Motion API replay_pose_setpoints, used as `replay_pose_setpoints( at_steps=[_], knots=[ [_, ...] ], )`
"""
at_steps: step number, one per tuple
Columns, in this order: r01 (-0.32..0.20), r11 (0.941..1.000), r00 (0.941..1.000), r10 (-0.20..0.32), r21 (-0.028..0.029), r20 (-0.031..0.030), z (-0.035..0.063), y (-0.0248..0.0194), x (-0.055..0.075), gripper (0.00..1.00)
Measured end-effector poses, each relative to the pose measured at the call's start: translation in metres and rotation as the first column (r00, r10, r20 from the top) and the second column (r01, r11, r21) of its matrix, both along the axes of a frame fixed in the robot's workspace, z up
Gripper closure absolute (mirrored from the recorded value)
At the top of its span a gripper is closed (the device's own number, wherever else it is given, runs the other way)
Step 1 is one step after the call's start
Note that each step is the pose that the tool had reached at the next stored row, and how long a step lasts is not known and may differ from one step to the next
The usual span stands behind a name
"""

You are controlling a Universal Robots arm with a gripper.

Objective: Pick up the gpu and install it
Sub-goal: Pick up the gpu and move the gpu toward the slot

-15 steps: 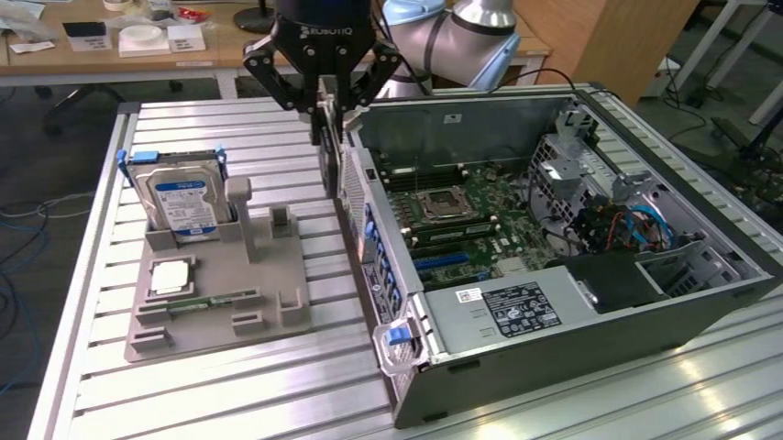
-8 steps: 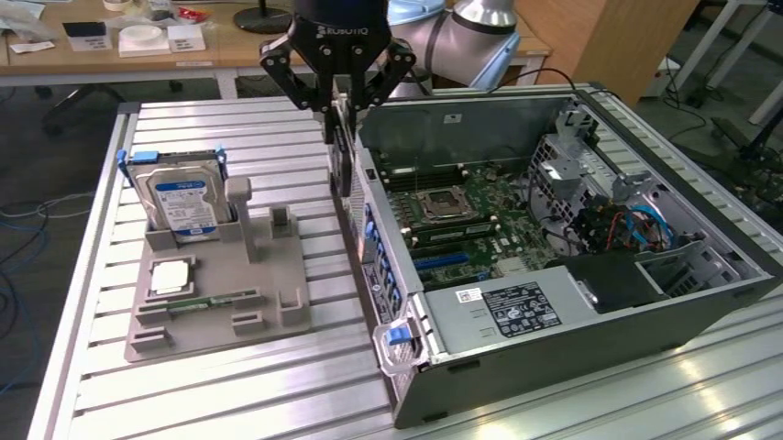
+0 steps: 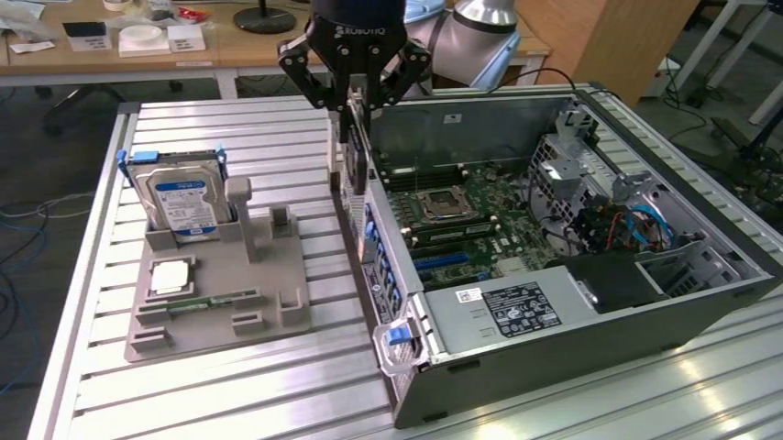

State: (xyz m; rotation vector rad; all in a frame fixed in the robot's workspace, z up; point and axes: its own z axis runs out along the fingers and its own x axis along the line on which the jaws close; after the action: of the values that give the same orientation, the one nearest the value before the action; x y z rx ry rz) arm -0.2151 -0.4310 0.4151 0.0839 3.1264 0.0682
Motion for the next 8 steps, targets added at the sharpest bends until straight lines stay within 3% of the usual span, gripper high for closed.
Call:
replay_pose_setpoints(
  at_steps=[8],
  knots=[
    [0.000,1.0000,1.0000,0.000,0.0001,-0.0001,0.0000,0.0000,0.013,0.73]
  ],
)
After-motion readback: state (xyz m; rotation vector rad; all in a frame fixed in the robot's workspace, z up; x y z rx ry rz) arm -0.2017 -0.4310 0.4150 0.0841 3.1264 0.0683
